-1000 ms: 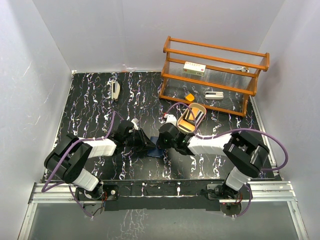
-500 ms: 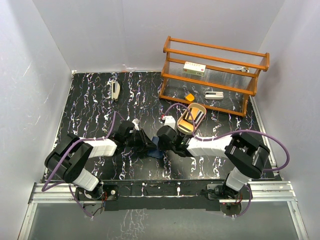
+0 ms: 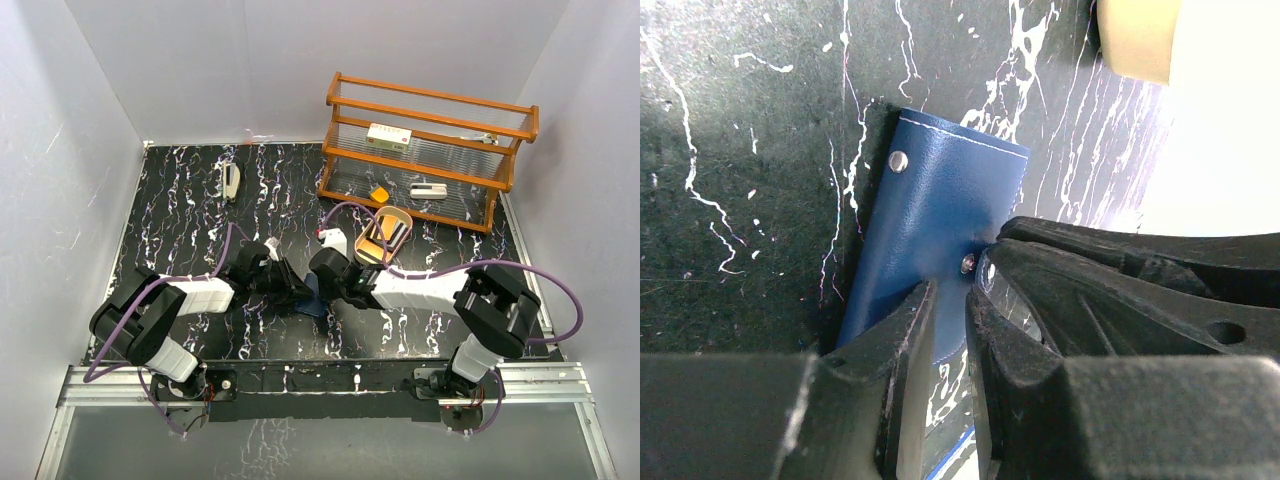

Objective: Put the credit cards into the card holder
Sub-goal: Close the card holder at the center of the board.

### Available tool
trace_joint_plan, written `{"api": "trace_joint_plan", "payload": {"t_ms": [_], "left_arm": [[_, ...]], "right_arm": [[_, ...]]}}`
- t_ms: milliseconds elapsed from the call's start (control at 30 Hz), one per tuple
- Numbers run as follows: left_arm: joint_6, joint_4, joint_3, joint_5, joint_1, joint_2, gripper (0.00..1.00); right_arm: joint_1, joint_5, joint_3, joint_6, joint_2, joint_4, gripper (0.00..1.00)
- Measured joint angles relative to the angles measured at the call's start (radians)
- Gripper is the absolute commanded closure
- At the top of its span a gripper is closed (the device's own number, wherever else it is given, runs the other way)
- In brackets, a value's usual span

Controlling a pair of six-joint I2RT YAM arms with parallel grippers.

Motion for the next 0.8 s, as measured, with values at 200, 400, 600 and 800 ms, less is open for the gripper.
{"api": "trace_joint_plan", "payload": {"t_ms": [200,400,600,800], "left_arm": [[0.002,-0.005,0.002,0.000,0.000,0.000,0.81],[0.004,-0.011,0.006,0.000,0.000,0.000,0.81],[0.005,-0.020,0.011,0.001,0.000,0.001,0.81],[0.005,-0.019,0.011,0.002,0.000,0.003,0.81]], "right_arm": [[-0.013,0.002,0.036,-0.031,-0.016,-0.056,0.86],[-0.020,-0.029,0.012,-0.022,-0.073,-0.063,0.86],[-0.020,-0.070,-0.033,0.003,-0.087,-0.042,0.82],[-0.020,-0.087,-0.072,0.024,-0.085,-0.013,0.83]]}}
